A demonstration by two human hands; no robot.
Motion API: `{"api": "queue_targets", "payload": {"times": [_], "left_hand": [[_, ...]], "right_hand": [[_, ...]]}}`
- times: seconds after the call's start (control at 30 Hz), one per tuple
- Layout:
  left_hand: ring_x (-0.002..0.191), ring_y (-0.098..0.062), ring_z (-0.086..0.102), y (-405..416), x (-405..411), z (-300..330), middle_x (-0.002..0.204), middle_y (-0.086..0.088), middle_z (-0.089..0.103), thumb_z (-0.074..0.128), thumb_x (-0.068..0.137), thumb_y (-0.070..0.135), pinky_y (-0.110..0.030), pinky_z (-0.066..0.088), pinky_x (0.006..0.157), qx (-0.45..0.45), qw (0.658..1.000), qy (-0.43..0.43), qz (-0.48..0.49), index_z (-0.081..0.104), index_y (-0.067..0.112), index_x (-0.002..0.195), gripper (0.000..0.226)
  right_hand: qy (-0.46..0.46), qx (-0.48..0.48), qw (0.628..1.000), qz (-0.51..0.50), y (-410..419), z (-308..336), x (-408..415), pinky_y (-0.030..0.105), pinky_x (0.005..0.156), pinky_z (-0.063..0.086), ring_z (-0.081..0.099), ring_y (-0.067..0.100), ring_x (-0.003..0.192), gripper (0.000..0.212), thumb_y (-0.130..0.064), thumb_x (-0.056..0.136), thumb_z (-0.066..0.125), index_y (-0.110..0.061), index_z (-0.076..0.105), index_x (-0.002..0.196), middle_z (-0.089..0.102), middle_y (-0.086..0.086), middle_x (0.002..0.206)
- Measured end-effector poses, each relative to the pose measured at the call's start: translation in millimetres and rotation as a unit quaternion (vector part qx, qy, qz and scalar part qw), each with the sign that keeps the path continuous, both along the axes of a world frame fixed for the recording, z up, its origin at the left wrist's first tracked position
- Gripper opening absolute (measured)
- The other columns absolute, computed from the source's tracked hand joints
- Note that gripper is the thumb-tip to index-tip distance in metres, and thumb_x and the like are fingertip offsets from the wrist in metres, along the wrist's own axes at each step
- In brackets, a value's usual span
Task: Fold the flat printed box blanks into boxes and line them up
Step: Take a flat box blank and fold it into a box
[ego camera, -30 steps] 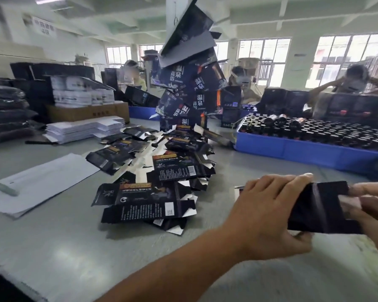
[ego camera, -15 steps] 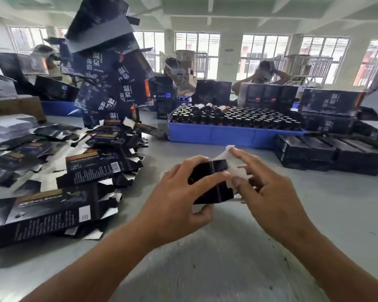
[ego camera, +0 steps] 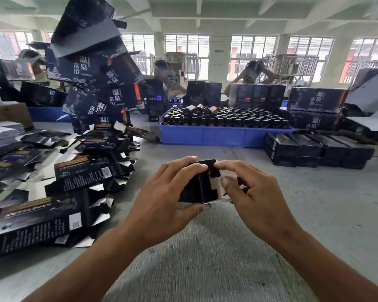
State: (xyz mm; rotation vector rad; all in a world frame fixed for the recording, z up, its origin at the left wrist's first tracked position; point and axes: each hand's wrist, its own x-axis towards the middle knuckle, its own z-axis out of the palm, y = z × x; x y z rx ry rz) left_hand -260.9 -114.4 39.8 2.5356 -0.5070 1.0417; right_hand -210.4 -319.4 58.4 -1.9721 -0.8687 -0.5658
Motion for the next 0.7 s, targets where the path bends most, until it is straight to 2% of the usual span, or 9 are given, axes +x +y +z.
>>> {"api": "queue_targets", "payload": {"times": [0.07, 0.2, 0.27, 0.37, 0.47, 0.53, 0.63, 0.7], "left_hand": [[0.135, -0.018, 0.044, -1, -1, 0, 0.151, 0.008, 0.04, 0.072, 0.08, 0.049, -0.044, 0.05, 0.101, 0.009, 1.0, 0.002, -0.004, 0.037, 0.035, 0.144, 0.074], [0.132, -0.022, 0.046, -3, -4, 1, 0.15, 0.003, 0.039, 0.073, 0.081, 0.046, -0.047, 0.054, 0.094, 0.035, 0.999, 0.015, 0.013, 0.036, 0.04, 0.144, 0.073], [0.13, -0.023, 0.047, -3, -5, 3, 0.149, 0.001, 0.04, 0.069, 0.082, 0.048, -0.046, 0.054, 0.093, 0.041, 0.999, 0.015, 0.018, 0.04, 0.039, 0.144, 0.068], [0.129, -0.025, 0.049, -1, -6, 5, 0.146, -0.003, 0.045, 0.065, 0.083, 0.049, -0.043, 0.052, 0.095, 0.014, 1.0, 0.007, 0.016, 0.054, 0.03, 0.141, 0.062], [0.128, -0.027, 0.05, 1, -6, 6, 0.144, -0.004, 0.047, 0.074, 0.081, 0.041, -0.045, 0.052, 0.095, -0.015, 1.0, 0.009, 0.022, 0.057, 0.026, 0.139, 0.063], [0.126, -0.027, 0.051, 1, -6, 6, 0.143, -0.004, 0.048, 0.077, 0.081, 0.039, -0.046, 0.053, 0.093, -0.013, 1.0, 0.01, 0.024, 0.058, 0.025, 0.139, 0.063], [0.126, -0.025, 0.051, 1, -6, 8, 0.144, -0.003, 0.048, 0.061, 0.083, 0.05, -0.041, 0.052, 0.093, -0.011, 1.0, 0.009, 0.024, 0.057, 0.026, 0.14, 0.062], [0.127, -0.023, 0.05, 1, -6, 8, 0.144, -0.002, 0.047, 0.058, 0.083, 0.052, -0.041, 0.052, 0.094, -0.018, 1.0, 0.01, 0.023, 0.057, 0.026, 0.14, 0.063]], "right_hand": [[-0.001, -0.006, 1.0, 0.006, -1, 1, 1, 0.021, 0.084, 0.053, 0.063, -0.002, 0.099, 0.032, -0.009, 0.098, 0.059, -0.024, 0.069, 0.124, 0.067, -0.019, 0.112], [-0.009, -0.026, 1.0, 0.001, -1, 4, -1, 0.009, 0.082, 0.046, 0.061, -0.003, 0.102, 0.031, -0.011, 0.099, 0.059, -0.022, 0.07, 0.125, 0.068, -0.017, 0.111], [0.006, -0.027, 1.0, 0.008, -2, 5, -2, 0.009, 0.081, 0.047, 0.06, -0.004, 0.103, 0.031, -0.019, 0.097, 0.062, -0.024, 0.068, 0.127, 0.067, -0.019, 0.113], [0.077, -0.045, 0.994, 0.064, -5, 11, -3, 0.015, 0.085, 0.052, 0.058, -0.005, 0.109, 0.053, -0.041, 0.088, 0.073, -0.032, 0.058, 0.138, 0.059, -0.026, 0.124], [0.107, -0.086, 0.986, 0.093, -6, 15, -4, 0.025, 0.092, 0.055, 0.055, -0.005, 0.114, 0.076, -0.044, 0.074, 0.071, -0.035, 0.049, 0.146, 0.052, -0.027, 0.134], [0.111, -0.083, 0.986, 0.096, -7, 16, -5, 0.028, 0.093, 0.056, 0.055, -0.006, 0.113, 0.078, -0.043, 0.071, 0.071, -0.036, 0.048, 0.146, 0.051, -0.027, 0.135], [0.128, -0.075, 0.982, 0.119, -10, 18, -4, 0.022, 0.092, 0.054, 0.056, -0.007, 0.115, 0.083, -0.056, 0.069, 0.074, -0.038, 0.047, 0.146, 0.052, -0.029, 0.132], [0.136, -0.087, 0.979, 0.126, -11, 18, -3, 0.019, 0.088, 0.054, 0.057, -0.006, 0.112, 0.083, -0.046, 0.068, 0.076, -0.039, 0.046, 0.146, 0.052, -0.031, 0.129]]}}
